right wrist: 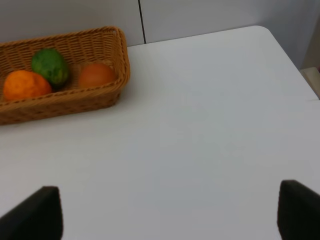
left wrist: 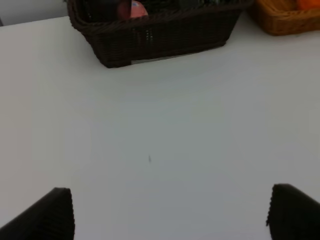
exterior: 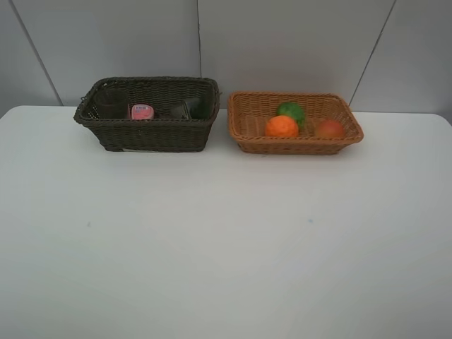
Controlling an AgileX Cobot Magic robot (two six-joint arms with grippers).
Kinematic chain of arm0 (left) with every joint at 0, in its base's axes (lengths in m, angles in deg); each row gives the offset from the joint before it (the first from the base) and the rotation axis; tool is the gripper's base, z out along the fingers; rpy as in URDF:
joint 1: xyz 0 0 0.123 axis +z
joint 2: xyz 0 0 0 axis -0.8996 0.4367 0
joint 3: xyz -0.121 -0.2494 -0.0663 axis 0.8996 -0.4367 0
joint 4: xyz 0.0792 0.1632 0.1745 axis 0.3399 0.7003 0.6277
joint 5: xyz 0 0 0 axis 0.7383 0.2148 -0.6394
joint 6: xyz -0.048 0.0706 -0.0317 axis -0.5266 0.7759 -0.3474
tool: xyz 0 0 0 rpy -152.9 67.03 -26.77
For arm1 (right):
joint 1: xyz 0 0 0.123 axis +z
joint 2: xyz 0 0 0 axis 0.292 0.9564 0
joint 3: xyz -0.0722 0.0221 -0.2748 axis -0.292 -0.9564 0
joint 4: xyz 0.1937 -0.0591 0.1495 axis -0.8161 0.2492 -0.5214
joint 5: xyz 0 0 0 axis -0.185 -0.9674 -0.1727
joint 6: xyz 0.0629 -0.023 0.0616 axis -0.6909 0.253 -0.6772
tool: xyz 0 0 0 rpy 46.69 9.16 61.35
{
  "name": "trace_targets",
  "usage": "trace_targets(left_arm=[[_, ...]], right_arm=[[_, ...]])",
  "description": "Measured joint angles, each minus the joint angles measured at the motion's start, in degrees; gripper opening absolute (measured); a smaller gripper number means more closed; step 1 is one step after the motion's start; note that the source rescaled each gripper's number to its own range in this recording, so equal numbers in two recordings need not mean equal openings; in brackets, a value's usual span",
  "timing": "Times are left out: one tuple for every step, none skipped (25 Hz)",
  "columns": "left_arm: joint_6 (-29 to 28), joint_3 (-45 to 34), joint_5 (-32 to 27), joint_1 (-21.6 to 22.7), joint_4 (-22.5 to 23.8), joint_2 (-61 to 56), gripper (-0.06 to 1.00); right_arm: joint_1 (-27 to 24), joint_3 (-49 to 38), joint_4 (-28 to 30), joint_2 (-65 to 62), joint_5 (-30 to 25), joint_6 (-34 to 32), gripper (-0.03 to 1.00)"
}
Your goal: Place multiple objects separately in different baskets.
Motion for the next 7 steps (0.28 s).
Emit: trace_targets(left_arm=[[0.0,0.0,0.0,0.0,0.1,0.0,1.0],[0.0,0.0,0.0,0.0,0.2,0.0,1.0],[0.0,0.0,0.0,0.0,0.2,0.0,1.0],[0.0,0.0,0.0,0.0,0.3,0.0,1.0],[0.0,0.0,0.0,0.0,0.4,0.0,1.0],[0.0,0.0,0.0,0.0,0.3,0.0,1.0],[0.0,0.0,0.0,0.0,0.3,0.0,1.0]], right_arm=[[0.0,0.0,0.0,0.0,0.0,0.0,0.87],[0.0,0.0,0.0,0.0,0.0,0.0,0.87],[0.0,0.0,0.0,0.0,0.0,0.0,0.87],[0.0,0.0,0.0,0.0,0.0,0.0,0.87],[0.0,0.0,0.0,0.0,0.0,0.0,0.87],[0.0,0.0,0.0,0.0,0.0,0.0,0.87],[0.0,0.0,0.0,0.0,0.0,0.0,0.87]])
